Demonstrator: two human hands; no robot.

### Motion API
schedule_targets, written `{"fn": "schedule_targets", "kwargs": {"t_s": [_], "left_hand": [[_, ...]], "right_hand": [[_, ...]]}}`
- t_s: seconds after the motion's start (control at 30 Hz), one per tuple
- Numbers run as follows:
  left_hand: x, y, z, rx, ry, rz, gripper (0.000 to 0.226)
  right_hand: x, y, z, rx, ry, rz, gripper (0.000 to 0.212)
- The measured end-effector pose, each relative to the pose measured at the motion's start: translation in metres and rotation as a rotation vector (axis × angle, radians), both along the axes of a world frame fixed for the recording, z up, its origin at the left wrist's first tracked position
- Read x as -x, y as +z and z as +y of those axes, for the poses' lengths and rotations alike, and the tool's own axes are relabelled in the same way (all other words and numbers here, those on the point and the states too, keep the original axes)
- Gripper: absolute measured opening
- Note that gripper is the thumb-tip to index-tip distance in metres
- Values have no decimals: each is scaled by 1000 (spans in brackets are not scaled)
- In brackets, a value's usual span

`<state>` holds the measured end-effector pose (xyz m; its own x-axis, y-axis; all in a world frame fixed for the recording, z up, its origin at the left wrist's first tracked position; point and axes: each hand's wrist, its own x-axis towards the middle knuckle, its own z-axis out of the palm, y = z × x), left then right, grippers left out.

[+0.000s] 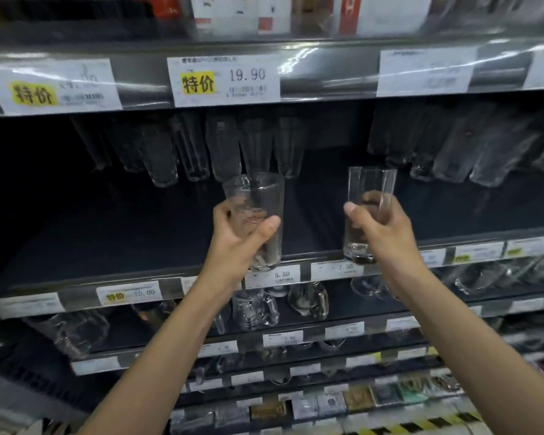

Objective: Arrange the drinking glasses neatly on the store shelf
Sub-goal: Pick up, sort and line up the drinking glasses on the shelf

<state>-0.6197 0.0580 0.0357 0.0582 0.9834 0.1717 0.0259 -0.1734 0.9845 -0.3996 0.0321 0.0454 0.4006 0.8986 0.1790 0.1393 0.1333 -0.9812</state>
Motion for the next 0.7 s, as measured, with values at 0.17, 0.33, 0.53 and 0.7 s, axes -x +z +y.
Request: {"fn": "schedule_targets", "kwargs": {"t_s": [0.17,0.33,0.53,0.7], "left_hand": [[-27,6,15,2,48,20,73],[-48,1,29,7,93,51,75],[-62,-4,54,-8,158,63,80],[-62,-6,76,-18,172,47,78]], "right_hand": [[-33,-1,16,22,36,-28,41],[-56,-5,35,27,88,-20,47],[-70,-9,64,44,164,-40,58],[-75,-10,91,55,220,-59,58]]}}
